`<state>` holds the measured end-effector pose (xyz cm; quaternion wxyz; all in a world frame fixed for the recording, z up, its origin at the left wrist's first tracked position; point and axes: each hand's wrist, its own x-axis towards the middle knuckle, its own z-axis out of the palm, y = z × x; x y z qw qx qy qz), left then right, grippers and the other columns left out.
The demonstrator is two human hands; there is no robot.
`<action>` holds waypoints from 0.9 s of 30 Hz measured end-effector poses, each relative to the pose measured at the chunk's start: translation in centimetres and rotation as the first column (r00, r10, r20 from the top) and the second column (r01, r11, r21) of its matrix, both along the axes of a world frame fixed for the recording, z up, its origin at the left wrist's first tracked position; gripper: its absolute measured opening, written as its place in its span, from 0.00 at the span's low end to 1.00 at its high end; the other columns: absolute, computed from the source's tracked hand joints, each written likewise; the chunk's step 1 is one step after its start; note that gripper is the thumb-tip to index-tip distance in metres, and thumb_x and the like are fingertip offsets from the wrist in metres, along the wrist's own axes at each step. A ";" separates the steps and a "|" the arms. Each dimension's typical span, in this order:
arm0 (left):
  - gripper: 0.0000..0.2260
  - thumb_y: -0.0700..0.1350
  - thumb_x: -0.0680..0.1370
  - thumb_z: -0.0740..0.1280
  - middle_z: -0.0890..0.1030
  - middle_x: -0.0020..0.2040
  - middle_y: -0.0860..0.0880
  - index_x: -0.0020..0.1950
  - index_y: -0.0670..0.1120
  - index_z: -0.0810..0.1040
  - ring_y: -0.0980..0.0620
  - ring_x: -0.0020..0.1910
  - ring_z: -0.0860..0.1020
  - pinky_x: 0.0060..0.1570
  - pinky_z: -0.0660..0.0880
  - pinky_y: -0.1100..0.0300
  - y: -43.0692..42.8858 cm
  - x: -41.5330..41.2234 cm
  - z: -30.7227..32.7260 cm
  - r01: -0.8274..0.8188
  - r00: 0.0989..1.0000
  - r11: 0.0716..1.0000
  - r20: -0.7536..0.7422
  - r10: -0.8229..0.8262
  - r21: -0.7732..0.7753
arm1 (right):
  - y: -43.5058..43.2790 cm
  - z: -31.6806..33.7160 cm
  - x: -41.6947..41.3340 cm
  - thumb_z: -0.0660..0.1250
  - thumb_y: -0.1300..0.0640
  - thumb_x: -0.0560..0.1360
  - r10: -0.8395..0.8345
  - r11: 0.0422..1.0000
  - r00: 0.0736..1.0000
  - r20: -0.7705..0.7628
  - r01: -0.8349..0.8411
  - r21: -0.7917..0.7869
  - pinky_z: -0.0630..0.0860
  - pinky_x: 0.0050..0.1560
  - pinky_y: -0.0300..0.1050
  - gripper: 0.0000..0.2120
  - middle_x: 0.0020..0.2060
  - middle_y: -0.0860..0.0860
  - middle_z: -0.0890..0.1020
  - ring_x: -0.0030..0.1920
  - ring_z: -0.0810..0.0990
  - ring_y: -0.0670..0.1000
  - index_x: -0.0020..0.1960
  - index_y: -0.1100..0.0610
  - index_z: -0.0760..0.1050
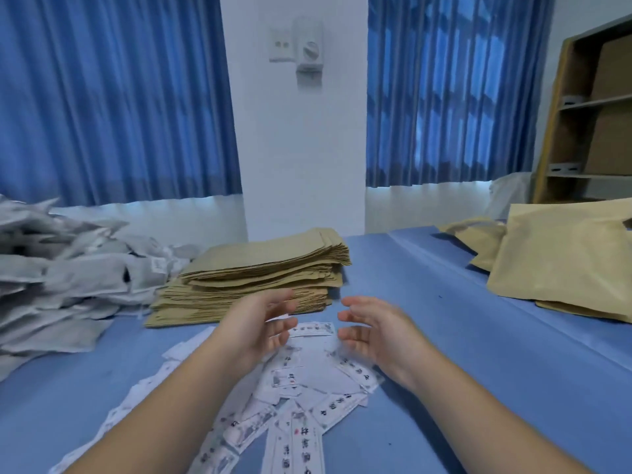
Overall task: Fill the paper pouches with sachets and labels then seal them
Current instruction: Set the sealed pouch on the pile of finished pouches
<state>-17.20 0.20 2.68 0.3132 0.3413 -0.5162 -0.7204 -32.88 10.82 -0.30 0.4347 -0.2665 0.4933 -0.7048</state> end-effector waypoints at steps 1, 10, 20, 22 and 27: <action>0.05 0.42 0.77 0.66 0.80 0.36 0.50 0.50 0.43 0.80 0.52 0.31 0.77 0.31 0.70 0.61 -1.0 1.9 -0.2 -0.032 0.999 0.999 0.010 0.032 -0.024 | -0.8 -0.1 1.1 0.63 0.65 0.77 0.018 1.000 0.999 -0.042 -0.017 0.024 0.76 0.31 0.43 0.08 0.39 0.57 0.80 0.31 0.80 0.53 0.55 0.62 0.76; 0.06 0.43 0.78 0.67 0.82 0.36 0.49 0.45 0.46 0.83 0.52 0.29 0.77 0.31 0.72 0.60 -8.7 14.2 -4.1 -0.373 0.911 0.888 0.078 0.406 -0.268 | -7.7 -2.0 7.5 0.61 0.61 0.78 0.006 0.985 0.419 -0.908 0.153 0.077 0.72 0.37 0.33 0.10 0.42 0.44 0.78 0.38 0.76 0.41 0.50 0.47 0.76; 0.10 0.42 0.78 0.63 0.79 0.40 0.58 0.42 0.56 0.78 0.63 0.32 0.75 0.26 0.66 0.73 -11.6 15.0 -6.9 -0.327 0.764 0.734 0.290 0.576 -0.595 | -20.4 2.3 8.8 0.62 0.59 0.73 0.294 0.948 -0.408 -0.864 0.241 0.209 0.64 0.68 0.52 0.33 0.76 0.54 0.55 0.72 0.62 0.57 0.76 0.55 0.56; 0.10 0.42 0.78 0.62 0.79 0.40 0.59 0.42 0.56 0.78 0.64 0.31 0.75 0.27 0.67 0.76 -11.6 15.0 -6.9 -0.314 0.769 0.742 0.299 0.564 -0.593 | -22.4 2.9 8.2 0.62 0.58 0.74 0.339 0.930 -0.400 -0.852 0.278 0.240 0.59 0.71 0.51 0.37 0.78 0.54 0.47 0.76 0.53 0.56 0.78 0.56 0.48; 0.10 0.43 0.78 0.62 0.79 0.40 0.58 0.42 0.55 0.77 0.59 0.32 0.75 0.23 0.66 0.74 -11.8 15.0 -6.9 -0.300 0.759 0.758 0.337 0.558 -0.579 | -24.8 2.8 6.9 0.56 0.61 0.77 0.496 0.838 -0.306 -0.813 0.414 0.355 0.60 0.70 0.55 0.35 0.77 0.56 0.53 0.75 0.57 0.56 0.78 0.58 0.42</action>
